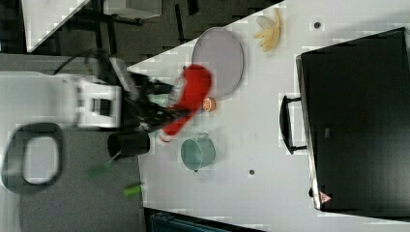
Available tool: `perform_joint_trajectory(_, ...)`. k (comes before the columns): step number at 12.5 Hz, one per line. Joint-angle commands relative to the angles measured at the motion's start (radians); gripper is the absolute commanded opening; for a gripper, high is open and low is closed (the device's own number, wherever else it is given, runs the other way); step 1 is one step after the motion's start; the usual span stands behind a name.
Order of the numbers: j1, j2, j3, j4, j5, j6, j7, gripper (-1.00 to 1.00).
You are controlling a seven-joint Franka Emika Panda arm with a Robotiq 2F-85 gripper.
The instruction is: Pick Ketchup from oven and place it on table.
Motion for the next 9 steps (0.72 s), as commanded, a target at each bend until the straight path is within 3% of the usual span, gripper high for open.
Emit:
perform_joint_trajectory(1,0.054,0.031,0.067,-0.019,0.014,-0.004,-0.014,0.24)
perform_joint_trajectory(5,0.097,0.032,0.142,-0.109,-0.016,0.014,0.136,0.24)
perform_joint_trajectory(9,0.105,0.034,0.149,-0.301,-0.044,0.167,0.285,0.24)
